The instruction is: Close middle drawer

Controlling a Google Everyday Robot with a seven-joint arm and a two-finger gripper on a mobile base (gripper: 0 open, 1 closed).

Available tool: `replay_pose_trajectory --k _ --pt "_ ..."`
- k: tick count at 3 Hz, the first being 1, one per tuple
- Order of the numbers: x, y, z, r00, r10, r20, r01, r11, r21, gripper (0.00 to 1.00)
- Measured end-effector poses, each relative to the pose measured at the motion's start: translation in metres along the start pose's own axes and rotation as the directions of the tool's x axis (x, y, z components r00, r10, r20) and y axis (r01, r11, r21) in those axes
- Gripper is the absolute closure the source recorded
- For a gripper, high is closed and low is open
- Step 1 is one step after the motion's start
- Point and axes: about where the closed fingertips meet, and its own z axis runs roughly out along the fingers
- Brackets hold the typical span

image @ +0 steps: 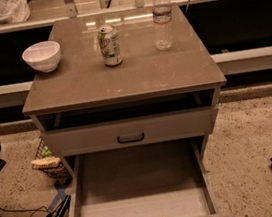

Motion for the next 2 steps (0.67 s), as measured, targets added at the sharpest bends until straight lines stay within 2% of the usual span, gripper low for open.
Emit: replay_pose_trajectory --k 1,2 --pt "0.011 0.009 0.028 0.999 0.01 0.041 -0.007 0.9985 -0.054 1.0" --pt "0.01 0.01 0.053 0.997 0.0 0.076 0.008 0.9946 -0.104 1.0"
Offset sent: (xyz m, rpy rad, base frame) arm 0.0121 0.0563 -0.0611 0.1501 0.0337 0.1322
